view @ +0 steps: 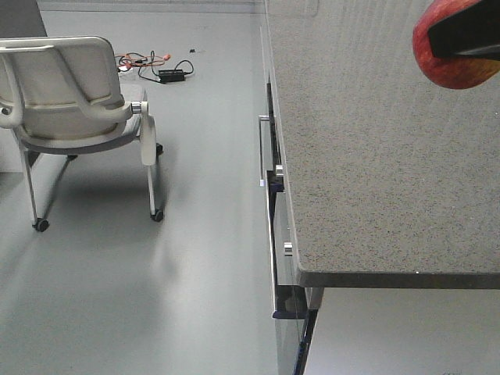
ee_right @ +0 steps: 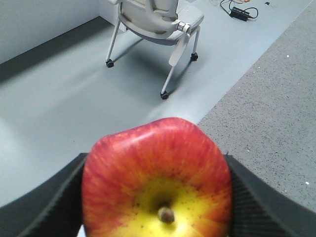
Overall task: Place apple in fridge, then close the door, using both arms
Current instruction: 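Raise the held apple with the right gripper and turn away from counter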
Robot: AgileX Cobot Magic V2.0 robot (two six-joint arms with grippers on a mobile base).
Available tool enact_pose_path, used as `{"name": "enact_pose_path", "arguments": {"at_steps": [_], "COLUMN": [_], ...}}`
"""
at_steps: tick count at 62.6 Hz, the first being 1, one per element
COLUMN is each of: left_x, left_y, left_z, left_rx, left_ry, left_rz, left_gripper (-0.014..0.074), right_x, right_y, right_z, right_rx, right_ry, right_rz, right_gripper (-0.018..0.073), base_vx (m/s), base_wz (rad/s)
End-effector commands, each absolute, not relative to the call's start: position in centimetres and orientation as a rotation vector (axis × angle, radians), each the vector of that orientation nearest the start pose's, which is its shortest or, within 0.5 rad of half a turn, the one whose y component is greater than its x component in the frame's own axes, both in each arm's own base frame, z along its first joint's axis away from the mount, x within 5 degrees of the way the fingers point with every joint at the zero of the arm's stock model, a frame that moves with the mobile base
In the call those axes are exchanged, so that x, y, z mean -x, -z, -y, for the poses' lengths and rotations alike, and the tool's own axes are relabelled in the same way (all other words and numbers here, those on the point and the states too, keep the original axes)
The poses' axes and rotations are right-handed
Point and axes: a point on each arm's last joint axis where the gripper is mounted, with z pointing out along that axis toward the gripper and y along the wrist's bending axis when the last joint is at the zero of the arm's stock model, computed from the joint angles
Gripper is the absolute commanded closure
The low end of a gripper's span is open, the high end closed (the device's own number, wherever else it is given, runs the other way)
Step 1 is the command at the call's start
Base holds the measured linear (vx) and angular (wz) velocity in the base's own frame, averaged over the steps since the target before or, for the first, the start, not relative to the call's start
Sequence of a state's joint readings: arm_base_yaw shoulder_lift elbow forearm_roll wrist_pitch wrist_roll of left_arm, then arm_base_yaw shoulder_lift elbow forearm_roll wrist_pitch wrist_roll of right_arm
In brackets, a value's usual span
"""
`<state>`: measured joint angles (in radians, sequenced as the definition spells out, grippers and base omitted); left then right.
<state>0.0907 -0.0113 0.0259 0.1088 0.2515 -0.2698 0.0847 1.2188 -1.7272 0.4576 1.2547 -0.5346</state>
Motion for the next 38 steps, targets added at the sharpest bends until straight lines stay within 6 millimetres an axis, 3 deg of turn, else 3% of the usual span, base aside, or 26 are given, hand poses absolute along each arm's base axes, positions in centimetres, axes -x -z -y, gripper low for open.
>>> {"name": "enact_pose_path", "arguments": {"at_steps": [1,38], "left_x": [-5.56,-5.56], "left_y": [-17.99,-17.99], "left_z": [-0.67,-0.67], "left_rx": [0.239,0.239], "left_ry": [0.051,0.051], "left_rz": [-1.676,-1.676], "left_gripper": [0.0603,0.0603], "right_x": [-18.94,-18.94], "right_y": [-52.89,-52.88], "right_z": [-5.51,-5.51], "right_rx": [0.689,0.689], "right_ry": [-0.302,-0.302], "right_rz": [-1.914,-1.915], "right_gripper": [0.0566,0.0566], "base_vx": [0.00,0.00], "base_wz": [0.00,0.00]}}
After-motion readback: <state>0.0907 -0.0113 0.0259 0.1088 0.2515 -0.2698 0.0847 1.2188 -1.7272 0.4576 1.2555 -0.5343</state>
